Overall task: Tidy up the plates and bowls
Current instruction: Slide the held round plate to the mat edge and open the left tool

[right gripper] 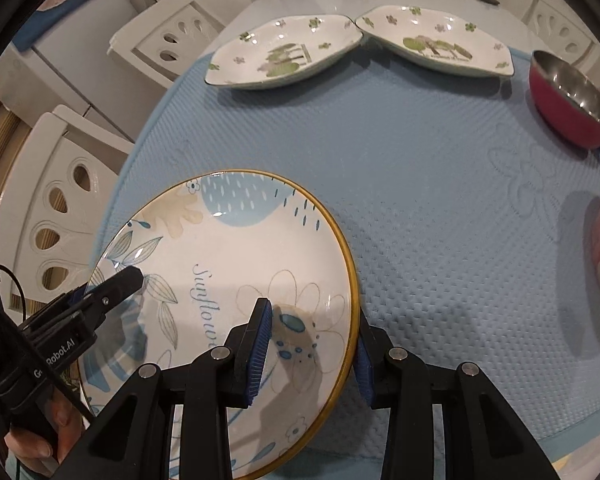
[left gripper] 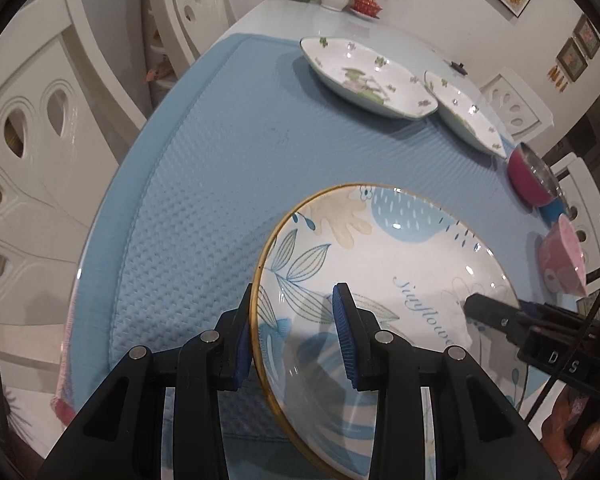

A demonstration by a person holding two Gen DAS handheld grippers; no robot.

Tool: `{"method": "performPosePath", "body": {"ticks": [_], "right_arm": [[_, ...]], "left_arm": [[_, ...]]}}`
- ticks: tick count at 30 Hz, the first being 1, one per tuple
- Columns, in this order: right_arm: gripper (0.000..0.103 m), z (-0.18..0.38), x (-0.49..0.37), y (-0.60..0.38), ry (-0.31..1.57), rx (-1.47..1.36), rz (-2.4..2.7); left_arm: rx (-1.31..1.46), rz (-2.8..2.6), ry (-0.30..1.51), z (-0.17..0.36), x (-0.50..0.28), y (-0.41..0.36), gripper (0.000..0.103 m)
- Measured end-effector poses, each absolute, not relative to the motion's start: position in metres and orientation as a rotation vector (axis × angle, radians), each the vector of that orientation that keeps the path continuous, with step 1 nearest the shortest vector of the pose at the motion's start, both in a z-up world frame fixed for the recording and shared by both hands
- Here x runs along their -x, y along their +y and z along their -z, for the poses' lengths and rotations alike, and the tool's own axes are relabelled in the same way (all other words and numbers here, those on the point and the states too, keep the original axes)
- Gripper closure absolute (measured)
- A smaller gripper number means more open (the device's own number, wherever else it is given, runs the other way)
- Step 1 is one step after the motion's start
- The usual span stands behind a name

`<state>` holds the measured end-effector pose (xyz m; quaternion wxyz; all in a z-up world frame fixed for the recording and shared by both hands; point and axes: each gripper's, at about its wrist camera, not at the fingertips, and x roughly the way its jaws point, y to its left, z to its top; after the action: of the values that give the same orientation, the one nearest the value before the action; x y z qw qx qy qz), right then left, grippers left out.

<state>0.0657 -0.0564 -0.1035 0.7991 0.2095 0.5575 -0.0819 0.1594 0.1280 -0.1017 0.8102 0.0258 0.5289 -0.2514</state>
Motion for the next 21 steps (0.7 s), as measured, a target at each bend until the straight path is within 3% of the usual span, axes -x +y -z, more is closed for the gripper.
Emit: {"method": "performPosePath", "body": {"ticks": [11, 21], "right_arm": [[0.066, 0.116, -0.069, -0.061, 1.172, -0.449, 0.233], [0.066, 0.054, -0.007, -0.086, 1.06, -0.488, 0.281]], "left_arm": [[-0.097, 0.51, 1.088, 0.108, -0.165, 0.12, 0.071], [-0.112, 0.453, 0.932, 0.037, -0.138, 0.146, 0.07]]}}
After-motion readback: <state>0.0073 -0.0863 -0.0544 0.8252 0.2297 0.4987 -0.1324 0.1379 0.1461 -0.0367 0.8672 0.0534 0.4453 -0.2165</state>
